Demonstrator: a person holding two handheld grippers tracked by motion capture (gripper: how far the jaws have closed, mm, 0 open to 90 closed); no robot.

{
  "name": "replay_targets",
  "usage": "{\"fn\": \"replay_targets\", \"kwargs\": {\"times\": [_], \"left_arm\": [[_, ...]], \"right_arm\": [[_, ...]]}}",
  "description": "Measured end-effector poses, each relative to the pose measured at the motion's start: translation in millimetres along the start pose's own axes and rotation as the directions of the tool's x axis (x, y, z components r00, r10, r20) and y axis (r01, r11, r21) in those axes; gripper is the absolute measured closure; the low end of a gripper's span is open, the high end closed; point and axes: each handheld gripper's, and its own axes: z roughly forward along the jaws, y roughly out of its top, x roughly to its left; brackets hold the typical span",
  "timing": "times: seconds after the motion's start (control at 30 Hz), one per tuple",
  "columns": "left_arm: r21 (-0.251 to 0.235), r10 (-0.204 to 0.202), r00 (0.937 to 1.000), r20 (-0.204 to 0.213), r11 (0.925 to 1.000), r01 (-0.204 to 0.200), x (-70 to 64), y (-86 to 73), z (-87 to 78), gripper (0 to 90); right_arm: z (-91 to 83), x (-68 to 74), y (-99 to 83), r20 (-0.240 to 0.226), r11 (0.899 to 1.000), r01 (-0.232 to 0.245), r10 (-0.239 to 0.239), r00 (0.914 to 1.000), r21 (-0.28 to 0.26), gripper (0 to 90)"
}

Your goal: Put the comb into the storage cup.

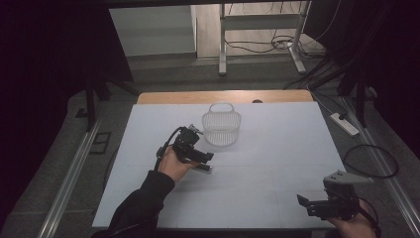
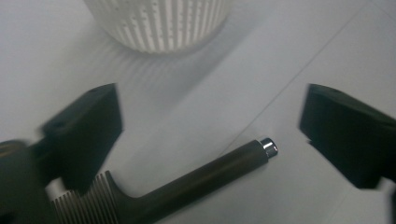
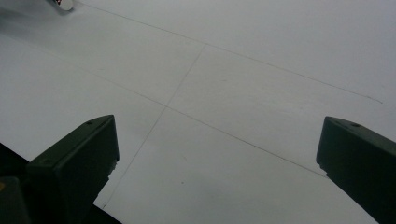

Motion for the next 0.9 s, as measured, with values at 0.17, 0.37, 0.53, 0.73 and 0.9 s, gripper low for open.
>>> {"fn": "replay_targets", "kwargs": {"times": [0.17,0.37,0.53,0.73,0.9], "left_arm": [[-0.001,-0.003,1.0,0.009,1.0,0.003,-0.1,-1.9,1.7,49.9],[-0.002,-0.012,0.9992,0.038,0.9999,0.012,2.0,-4.1,0.4,72.2],[0.012,-0.01,0.9977,0.067,0.9999,0.01,1.8,-4.6,-0.3,88.8],[0.033,-0.002,0.9989,0.047,0.9995,0.001,-0.9,-5.8,3.9,89.1],[0.051,0.01,0.9998,0.019,0.9986,-0.011,-0.9,-9.4,9.4,89.1]], "right_arm": [[0.1,0.5,0.1,0.0,1.0,0.004,-0.004,1.0,0.003,0.0],[0.4,0.6,0.1,0.001,1.0,0.005,-0.005,1.0,0.005,0.1],[0.8,0.8,0.2,0.004,1.0,0.01,-0.01,0.9999,0.008,0.2],[1.0,1.0,0.3,0.004,1.0,0.011,-0.011,0.9999,0.01,0.3],[1.1,1.2,0.3,0.003,1.0,0.012,-0.012,0.9999,0.011,0.4]]}}
